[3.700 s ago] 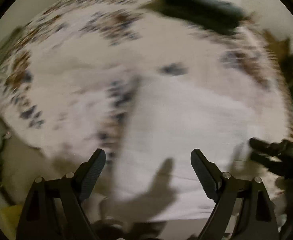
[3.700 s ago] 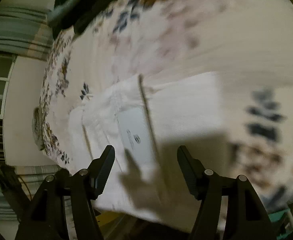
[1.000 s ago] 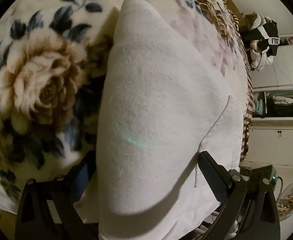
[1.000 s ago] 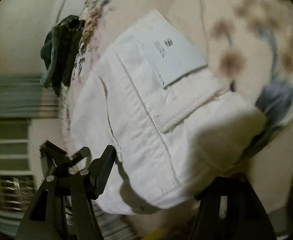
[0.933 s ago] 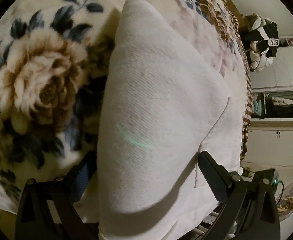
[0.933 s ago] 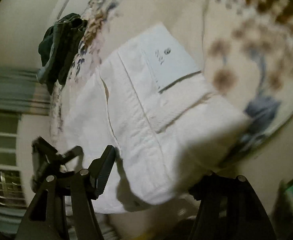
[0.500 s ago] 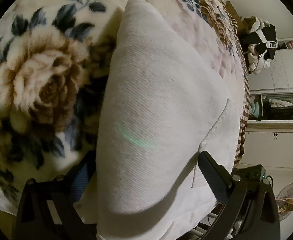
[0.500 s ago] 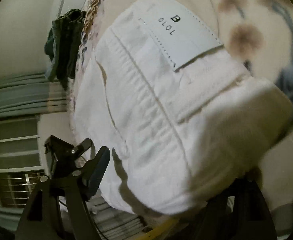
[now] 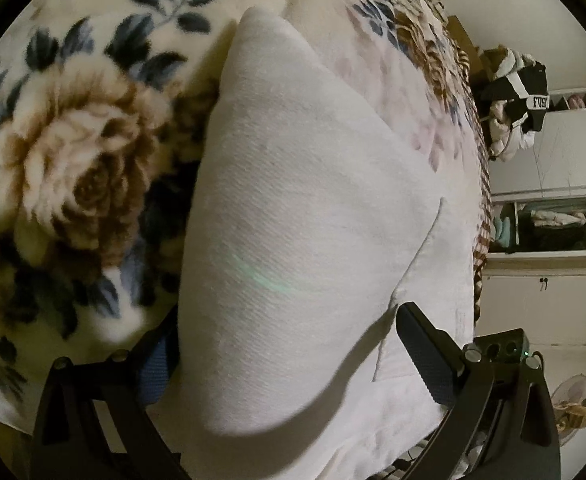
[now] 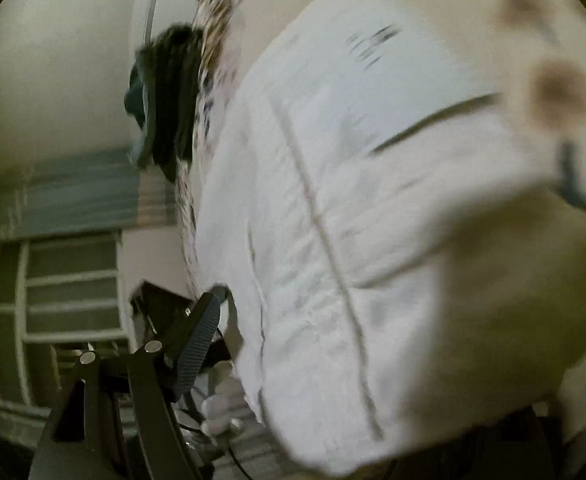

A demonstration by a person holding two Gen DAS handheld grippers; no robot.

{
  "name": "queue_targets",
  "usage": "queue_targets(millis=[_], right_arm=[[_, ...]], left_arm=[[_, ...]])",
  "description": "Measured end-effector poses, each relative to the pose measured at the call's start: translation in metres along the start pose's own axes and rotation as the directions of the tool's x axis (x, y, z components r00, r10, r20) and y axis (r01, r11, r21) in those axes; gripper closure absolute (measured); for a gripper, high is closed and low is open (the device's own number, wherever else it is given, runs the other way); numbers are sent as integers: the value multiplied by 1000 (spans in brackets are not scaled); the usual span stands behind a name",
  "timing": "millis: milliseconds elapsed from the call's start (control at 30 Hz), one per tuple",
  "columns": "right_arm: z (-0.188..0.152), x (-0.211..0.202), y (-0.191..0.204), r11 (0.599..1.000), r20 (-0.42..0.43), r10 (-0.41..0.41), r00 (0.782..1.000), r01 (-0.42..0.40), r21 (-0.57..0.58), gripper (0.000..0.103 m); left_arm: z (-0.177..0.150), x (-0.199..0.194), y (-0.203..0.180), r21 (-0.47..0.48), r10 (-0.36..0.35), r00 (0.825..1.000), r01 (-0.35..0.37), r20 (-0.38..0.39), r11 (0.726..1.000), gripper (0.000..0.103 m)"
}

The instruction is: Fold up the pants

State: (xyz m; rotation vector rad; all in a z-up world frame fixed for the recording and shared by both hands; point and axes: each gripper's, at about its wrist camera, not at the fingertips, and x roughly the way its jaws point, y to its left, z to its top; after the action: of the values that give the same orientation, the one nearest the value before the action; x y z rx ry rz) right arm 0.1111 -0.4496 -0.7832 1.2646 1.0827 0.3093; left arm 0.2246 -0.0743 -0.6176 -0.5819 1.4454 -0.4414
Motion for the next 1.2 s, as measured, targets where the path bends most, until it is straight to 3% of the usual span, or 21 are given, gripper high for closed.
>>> queue_targets(millis=[33,67,133,200,267,333,600,800,967,1200], right_arm=[[2,5,6,999,-5,-41,999,41,-24,46],[3,6,4,994,2,-106,994,106,-25,66],[4,4,2,992,17,-125,992,125,-9,70],[2,1,6,991,33,-136,990,137,-9,74],[-2,-1,17,988,54,-151,987,152,-13,75],[-1,-2,31,986,64,-161,985,163,-25,76],[-16,-34,76,978,36,-182,983,185,-99,77],[-16,-52,121,970,19,-186,982,187,-156,78],[2,-62,181,964,39,-157,987,162,-211,78],[69,-35,302,948,95,-89,992,113,-298,78]], left_arm=[[0,0,0,0,0,1000,0,2,1000,1],[-1,-1,1,-3,-6,1000,6,11,1000,1],[-2,-7,-1,-4,-38,998,38,44,999,5],[-6,-14,-1,1,-53,996,53,75,999,21],[-13,-26,2,10,-53,993,52,101,999,58],[-19,-35,5,9,-96,988,96,117,995,66],[-37,-71,-17,-2,-106,987,107,119,994,71],[-27,-104,-48,-9,-117,981,120,155,993,71],[9,-141,-80,21,-140,966,139,218,990,71],[126,-196,-110,104,-180,926,154,331,983,71]])
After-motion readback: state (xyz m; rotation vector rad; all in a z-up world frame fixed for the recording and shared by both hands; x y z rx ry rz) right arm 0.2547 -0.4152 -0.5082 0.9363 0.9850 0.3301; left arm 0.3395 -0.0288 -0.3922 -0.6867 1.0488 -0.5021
